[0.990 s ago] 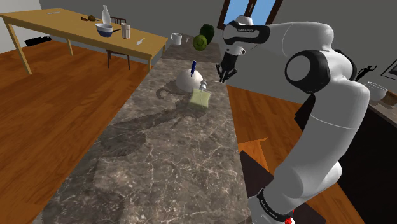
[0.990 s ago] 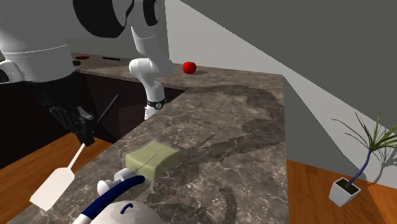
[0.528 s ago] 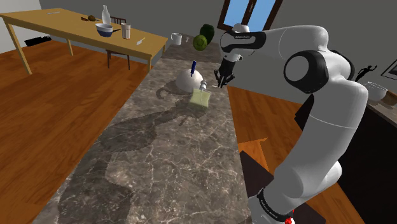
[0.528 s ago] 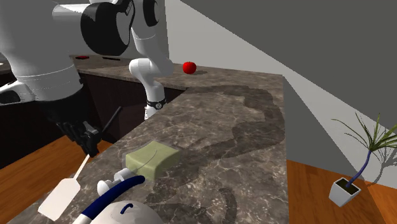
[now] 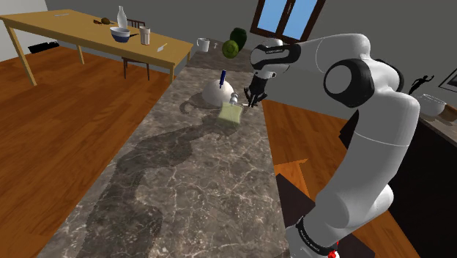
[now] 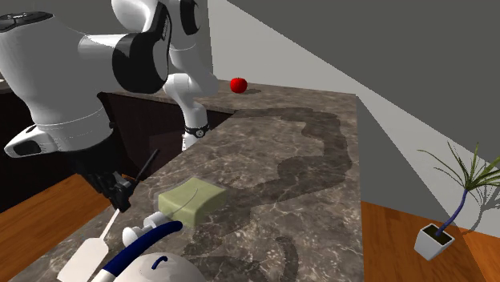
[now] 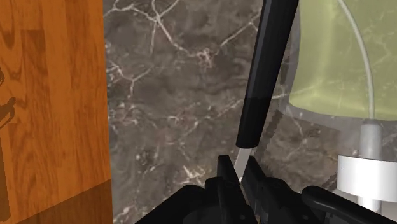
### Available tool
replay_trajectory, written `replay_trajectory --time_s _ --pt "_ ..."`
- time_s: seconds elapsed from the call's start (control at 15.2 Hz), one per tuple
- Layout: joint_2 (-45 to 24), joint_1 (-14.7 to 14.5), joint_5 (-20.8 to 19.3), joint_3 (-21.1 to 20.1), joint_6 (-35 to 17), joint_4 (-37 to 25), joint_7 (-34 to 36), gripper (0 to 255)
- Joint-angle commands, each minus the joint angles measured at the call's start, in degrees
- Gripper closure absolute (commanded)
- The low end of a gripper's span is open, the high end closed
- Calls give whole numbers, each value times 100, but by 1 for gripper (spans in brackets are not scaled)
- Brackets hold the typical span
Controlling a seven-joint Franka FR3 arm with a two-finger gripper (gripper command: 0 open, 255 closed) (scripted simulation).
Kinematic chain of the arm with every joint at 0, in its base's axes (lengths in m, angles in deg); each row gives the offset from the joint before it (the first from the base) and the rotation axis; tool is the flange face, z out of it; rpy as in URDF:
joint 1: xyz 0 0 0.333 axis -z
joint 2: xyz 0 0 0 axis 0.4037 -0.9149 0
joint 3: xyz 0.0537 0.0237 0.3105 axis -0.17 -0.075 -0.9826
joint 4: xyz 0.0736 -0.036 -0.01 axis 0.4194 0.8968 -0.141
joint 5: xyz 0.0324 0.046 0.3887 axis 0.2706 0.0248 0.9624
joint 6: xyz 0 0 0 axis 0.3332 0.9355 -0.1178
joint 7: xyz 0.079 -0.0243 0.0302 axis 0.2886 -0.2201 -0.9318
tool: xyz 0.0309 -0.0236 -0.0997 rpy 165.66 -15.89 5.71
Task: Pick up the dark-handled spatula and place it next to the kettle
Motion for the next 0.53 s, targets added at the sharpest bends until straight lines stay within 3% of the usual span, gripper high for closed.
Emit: replay_trajectory --time_s 0.0,0.46 --pt "-45 6 6 1 -161 114 -17 255" --pt "-244 8 29 -8 -622 377 -40 255"
